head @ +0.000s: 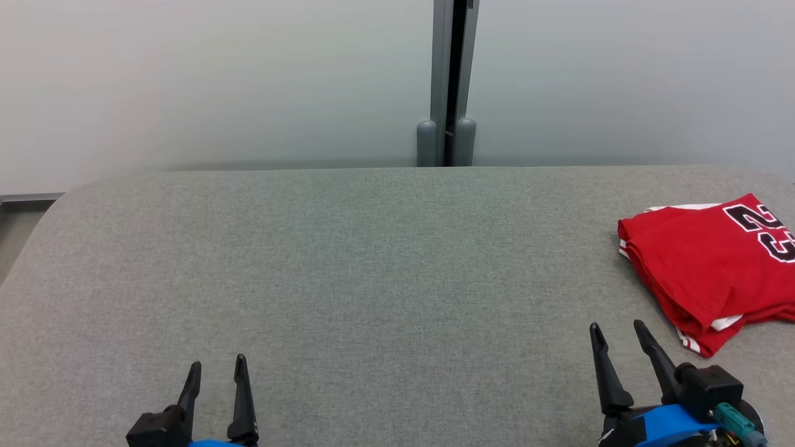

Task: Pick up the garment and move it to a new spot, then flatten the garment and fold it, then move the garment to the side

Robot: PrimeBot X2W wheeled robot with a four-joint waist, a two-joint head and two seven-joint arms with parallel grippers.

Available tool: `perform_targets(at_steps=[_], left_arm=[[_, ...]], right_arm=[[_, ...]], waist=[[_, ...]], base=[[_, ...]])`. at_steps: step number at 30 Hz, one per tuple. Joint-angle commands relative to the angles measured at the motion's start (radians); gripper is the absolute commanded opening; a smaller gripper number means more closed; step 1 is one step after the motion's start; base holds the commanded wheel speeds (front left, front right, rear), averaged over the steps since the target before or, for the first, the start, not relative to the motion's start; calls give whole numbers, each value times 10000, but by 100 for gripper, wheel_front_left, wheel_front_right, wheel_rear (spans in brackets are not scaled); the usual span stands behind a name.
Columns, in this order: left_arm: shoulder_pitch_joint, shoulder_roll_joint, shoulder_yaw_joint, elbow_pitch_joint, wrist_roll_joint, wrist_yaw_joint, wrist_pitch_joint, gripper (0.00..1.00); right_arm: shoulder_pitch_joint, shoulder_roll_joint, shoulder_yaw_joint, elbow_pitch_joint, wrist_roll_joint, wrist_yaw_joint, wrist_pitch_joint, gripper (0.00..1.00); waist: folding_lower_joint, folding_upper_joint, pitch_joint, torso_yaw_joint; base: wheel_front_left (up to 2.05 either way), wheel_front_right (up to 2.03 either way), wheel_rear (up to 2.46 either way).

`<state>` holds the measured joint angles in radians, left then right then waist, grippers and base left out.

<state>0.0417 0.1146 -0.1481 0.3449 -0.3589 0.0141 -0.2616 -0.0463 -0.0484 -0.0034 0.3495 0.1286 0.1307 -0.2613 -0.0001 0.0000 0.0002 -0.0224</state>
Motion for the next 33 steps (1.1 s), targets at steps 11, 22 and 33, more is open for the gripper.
perform_targets(at_steps=[11, 22, 33], left_arm=[[-87, 17, -132, 26, 77, 10, -45, 100], [-61, -51, -35, 238, -570, -89, 254, 0], [-287, -136, 363, 26, -2368, -295, 775, 0]], right_arm=[[294, -38, -3, -355, 67, 1, -48, 100], [87, 28, -124, -47, 766, 0, 269, 0], [11, 19, -241, -256, 2898, 0, 765, 0]], waist=[[1, 0, -6, -125], [1, 0, -5, -84], [1, 0, -2, -56]], base=[[0, 0, 0], [0, 0, 0], [0, 0, 0]])
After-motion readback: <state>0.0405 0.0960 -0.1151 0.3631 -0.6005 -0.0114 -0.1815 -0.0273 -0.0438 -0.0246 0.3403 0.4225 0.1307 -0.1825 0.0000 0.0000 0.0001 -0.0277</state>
